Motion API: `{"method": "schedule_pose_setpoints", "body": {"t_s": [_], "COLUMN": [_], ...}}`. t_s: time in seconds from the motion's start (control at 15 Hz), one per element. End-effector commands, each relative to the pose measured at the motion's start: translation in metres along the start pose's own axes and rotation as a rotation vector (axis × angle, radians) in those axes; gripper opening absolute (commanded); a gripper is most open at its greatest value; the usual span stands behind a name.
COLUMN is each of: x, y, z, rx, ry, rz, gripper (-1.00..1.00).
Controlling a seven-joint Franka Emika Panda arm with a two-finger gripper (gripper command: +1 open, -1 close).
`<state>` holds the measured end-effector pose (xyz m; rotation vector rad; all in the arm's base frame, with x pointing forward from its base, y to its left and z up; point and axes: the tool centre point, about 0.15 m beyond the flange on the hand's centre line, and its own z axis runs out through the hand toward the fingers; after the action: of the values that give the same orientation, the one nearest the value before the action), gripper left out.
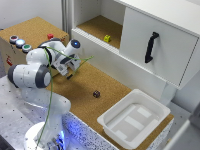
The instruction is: Pull the handle of the drawer
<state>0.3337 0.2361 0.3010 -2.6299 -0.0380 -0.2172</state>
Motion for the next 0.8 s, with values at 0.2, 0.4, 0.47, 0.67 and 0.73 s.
{"method": "schedule_pose_setpoints", "body": {"t_s": [0.2, 0.4, 0.47, 0.67, 0.73], "x": [0.007, 0.009, 0.010, 0.013, 0.015], "y": [0.066, 0.074, 0.076, 0.081, 0.082], "z": [0.002, -0.003, -0.005, -0.010, -0.012], "rx": [-0.033, -0.046, -0.049, -0.064, -0.068], "ry": [0.006, 0.011, 0.013, 0.018, 0.017], "rz": [0.035, 0.041, 0.042, 0.044, 0.043], "gripper": [-1.00, -1.00, -1.00, -1.00, -1.00]}}
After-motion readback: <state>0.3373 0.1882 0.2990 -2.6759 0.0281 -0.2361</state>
